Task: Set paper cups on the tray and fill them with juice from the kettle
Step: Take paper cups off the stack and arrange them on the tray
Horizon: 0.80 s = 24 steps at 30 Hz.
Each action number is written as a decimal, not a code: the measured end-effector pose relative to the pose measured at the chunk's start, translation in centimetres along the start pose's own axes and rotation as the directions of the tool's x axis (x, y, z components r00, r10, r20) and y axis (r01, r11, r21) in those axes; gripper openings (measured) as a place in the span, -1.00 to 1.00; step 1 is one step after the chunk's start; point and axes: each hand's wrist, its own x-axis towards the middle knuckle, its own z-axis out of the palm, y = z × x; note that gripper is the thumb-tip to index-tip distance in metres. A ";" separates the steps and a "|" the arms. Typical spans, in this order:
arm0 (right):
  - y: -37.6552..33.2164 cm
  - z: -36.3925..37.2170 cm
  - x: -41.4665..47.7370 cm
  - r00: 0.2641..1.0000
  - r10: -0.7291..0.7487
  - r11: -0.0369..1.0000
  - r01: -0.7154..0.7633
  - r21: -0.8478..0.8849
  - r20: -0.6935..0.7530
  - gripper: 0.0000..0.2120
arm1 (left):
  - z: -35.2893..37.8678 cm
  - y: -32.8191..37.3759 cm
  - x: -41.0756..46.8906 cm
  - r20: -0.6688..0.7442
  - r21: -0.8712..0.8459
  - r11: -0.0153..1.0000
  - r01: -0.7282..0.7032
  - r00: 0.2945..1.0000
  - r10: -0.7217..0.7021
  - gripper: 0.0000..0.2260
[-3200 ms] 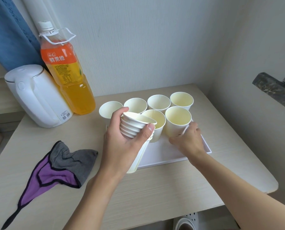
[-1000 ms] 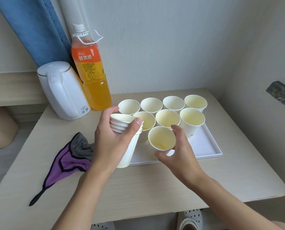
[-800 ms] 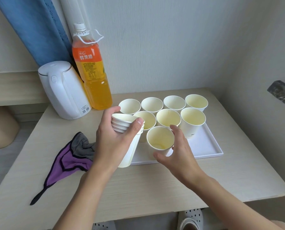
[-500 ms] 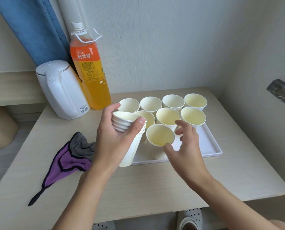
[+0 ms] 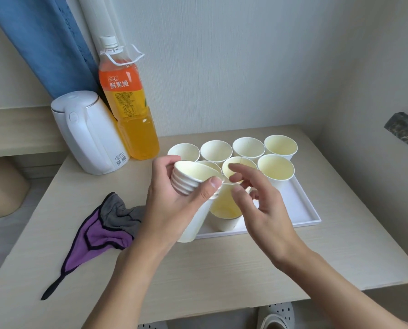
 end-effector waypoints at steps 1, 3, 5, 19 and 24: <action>-0.2 0.1 0.1 0.999 -0.002 0.999 0.001 0.035 0.047 -0.73 | 0.1 0.1 -0.1 0.026 -0.015 1.000 0.003 1.000 -0.003 -0.35; -0.3 0.4 0.4 0.996 -0.017 0.998 0.011 0.064 0.090 -0.76 | 0.1 0.3 -0.2 0.049 -0.039 0.999 0.003 0.999 -0.002 -0.40; -0.3 0.8 0.5 0.994 -0.037 0.997 0.030 0.074 0.099 -0.74 | 0.0 0.3 -0.1 0.033 -0.058 0.998 -0.003 0.999 0.005 -0.43; -0.7 1.4 0.5 0.993 -0.097 0.990 0.088 0.111 0.075 -0.78 | -0.7 1.2 0.4 0.020 0.015 1.000 -0.007 1.000 0.007 -0.44; -0.8 1.2 0.4 0.994 -0.108 0.988 0.103 0.119 0.036 -0.76 | -0.5 1.8 0.4 0.042 0.019 1.000 0.002 0.999 -0.003 -0.47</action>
